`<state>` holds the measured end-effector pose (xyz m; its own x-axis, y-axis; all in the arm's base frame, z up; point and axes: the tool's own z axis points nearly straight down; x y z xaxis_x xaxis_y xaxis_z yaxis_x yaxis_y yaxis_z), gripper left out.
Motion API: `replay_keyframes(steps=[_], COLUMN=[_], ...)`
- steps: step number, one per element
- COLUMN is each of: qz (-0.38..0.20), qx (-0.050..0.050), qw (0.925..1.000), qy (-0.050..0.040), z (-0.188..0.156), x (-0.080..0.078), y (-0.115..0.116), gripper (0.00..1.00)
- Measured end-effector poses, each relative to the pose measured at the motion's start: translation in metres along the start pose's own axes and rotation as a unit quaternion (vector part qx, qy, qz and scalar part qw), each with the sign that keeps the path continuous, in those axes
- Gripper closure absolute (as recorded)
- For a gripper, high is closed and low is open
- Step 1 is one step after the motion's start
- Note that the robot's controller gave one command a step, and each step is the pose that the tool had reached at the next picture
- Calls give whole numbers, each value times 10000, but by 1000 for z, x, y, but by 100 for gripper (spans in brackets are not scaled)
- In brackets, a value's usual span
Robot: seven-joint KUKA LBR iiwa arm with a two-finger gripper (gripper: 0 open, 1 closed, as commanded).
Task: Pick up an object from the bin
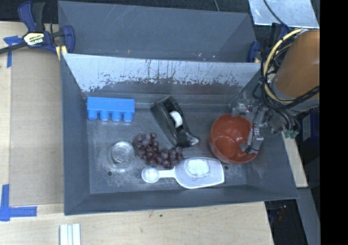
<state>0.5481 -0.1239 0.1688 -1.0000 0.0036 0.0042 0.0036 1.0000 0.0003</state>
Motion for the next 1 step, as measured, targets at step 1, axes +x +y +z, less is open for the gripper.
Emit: replay_keyframes(steps=[1], qz=[-18], qx=[7], qw=[10000], qy=[-41], z=[-5], x=[-2], y=[1], gripper=[0])
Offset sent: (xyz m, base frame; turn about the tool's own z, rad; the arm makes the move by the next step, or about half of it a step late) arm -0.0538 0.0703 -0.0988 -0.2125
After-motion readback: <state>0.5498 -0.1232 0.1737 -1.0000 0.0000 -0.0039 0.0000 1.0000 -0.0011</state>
